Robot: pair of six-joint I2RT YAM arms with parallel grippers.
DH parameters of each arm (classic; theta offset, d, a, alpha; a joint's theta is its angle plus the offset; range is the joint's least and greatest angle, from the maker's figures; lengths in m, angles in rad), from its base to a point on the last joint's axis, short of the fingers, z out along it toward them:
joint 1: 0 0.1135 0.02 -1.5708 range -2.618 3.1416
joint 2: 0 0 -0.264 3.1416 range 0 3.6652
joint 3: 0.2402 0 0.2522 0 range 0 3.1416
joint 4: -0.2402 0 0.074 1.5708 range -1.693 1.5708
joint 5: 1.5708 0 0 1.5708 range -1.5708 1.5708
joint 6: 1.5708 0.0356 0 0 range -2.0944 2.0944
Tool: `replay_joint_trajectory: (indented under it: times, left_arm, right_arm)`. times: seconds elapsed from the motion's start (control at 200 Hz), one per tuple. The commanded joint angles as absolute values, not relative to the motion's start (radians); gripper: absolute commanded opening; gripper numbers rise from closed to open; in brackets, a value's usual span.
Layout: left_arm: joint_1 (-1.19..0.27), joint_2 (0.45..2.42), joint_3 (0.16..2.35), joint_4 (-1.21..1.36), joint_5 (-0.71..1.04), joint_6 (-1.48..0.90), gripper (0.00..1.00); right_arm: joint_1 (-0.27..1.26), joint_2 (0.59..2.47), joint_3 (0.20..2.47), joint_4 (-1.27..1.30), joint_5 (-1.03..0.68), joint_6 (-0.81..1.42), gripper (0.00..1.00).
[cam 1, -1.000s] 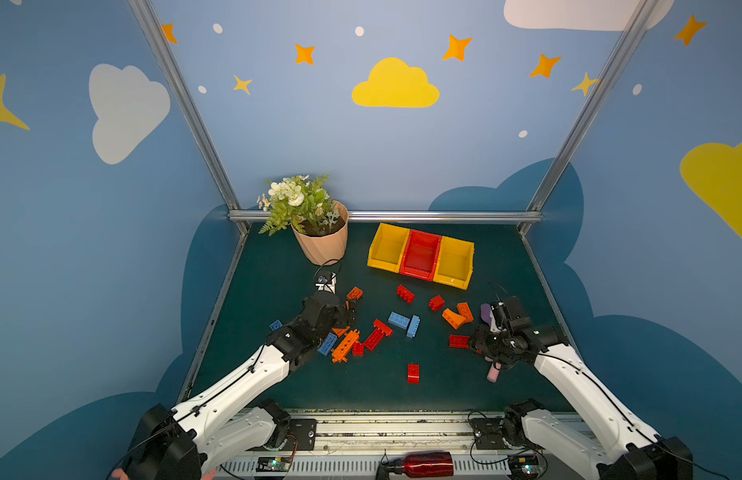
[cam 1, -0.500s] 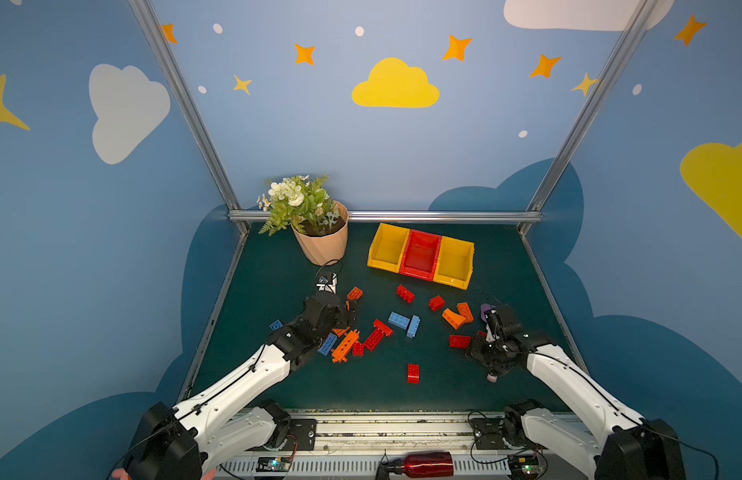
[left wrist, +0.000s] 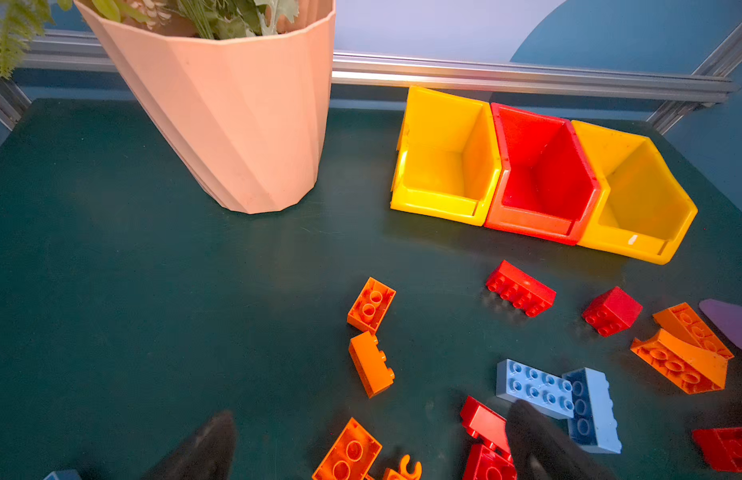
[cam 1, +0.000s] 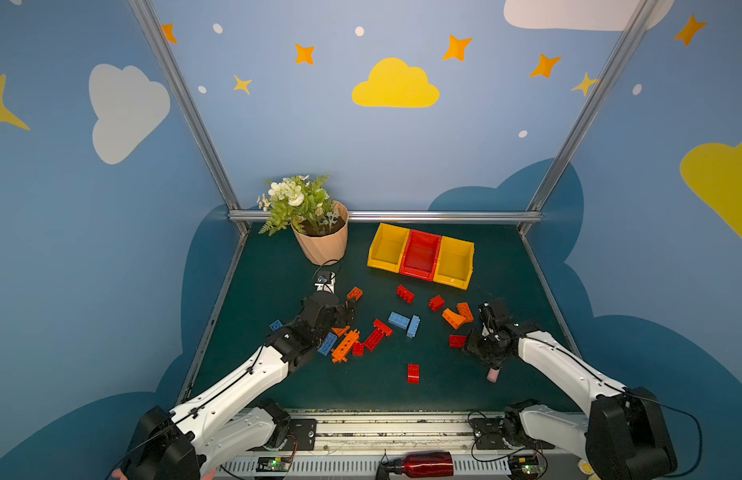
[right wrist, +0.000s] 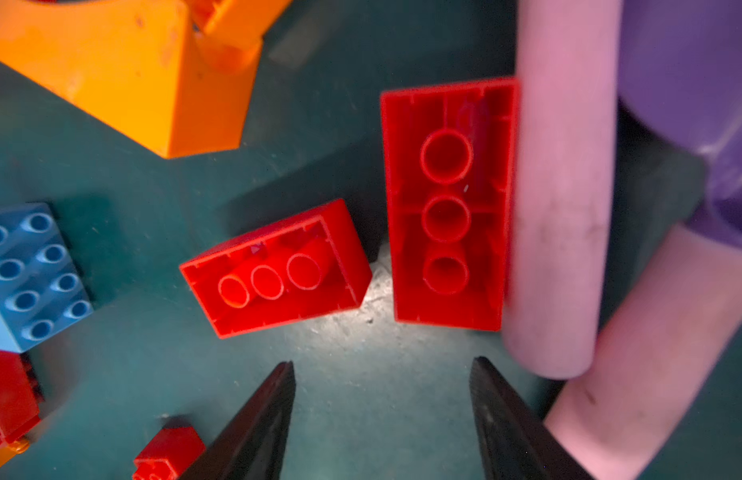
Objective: Sort the legos into containers by color
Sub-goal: 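Lower the right gripper over the red bricks while the left arm reaches toward the bricks, then close the right gripper on the red 2x4 brick beside the shovels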
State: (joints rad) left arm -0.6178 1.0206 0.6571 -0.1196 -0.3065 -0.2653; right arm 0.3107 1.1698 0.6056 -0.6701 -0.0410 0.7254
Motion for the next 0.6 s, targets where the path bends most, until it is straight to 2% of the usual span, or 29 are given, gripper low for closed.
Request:
replay_joint_trajectory:
  times: [0.0,0.596]
  left_arm:
    - [-0.619,1.009,0.647,-0.099,-0.327,-0.243,1.00]
    - [-0.619,1.035,0.655,-0.066,-0.335,-0.213,1.00]
  right_arm:
    - [0.303,1.200,0.637,-0.683,0.015,0.717,0.66]
    - [0.270,1.311,0.719,-0.665,0.025,0.640,0.67]
